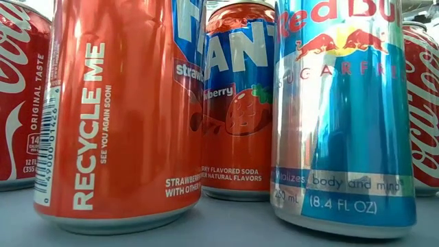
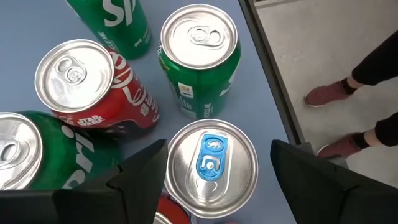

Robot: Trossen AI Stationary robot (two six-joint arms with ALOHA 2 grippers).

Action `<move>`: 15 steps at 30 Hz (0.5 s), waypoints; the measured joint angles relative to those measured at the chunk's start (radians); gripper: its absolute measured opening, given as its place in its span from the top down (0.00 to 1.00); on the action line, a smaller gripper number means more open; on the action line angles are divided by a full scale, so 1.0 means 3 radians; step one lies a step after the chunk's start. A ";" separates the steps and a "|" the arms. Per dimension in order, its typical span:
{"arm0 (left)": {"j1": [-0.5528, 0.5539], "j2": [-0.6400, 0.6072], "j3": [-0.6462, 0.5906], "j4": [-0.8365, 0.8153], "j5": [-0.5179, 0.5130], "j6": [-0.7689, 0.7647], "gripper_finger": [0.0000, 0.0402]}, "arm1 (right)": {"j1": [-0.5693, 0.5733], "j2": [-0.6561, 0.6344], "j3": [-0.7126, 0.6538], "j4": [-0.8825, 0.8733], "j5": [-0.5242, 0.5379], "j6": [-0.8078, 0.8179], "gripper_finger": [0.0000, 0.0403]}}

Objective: Place canned beverage on shelf
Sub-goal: Put the blue soda can on the shelf aligned with the other blue soda cans

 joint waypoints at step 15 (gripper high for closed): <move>-0.0046 -0.0020 0.0111 0.0064 0.0016 0.0363 0.30 | 0.0000 0.0000 0.0000 0.0000 -0.0001 -0.0001 0.41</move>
